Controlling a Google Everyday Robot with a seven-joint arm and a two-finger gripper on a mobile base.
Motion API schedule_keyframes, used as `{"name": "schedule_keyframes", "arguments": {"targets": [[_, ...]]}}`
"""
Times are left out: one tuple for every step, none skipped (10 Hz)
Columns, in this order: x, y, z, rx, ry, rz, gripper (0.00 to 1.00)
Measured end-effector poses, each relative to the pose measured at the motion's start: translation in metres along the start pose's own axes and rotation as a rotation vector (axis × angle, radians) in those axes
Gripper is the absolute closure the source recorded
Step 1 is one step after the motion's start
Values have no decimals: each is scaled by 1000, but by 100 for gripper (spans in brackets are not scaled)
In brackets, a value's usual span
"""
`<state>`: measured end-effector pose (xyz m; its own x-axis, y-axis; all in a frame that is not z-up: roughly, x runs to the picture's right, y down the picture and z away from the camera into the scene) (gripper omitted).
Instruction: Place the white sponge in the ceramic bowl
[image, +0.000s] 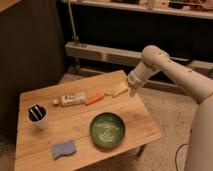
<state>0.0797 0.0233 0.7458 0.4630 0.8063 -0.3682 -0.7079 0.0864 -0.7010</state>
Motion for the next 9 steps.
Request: {"name": "schedule_keyframes", "arguments": {"targets": [[-4,21,-4,-7,-62,-123,20],[-2,41,-7,-15,-119,-244,20],[3,66,-7,-29,-160,-374,20],[4,83,-6,-36,-186,-458,20],[6,95,-6,-38,-207,-521,20],[8,103,-7,-38,-222,-561,20],[7,105,-7,-39,-222,-568,20],[6,104,-7,-38,-225,-568,20],[5,105,-8,-41,-232,-572,20]]}}
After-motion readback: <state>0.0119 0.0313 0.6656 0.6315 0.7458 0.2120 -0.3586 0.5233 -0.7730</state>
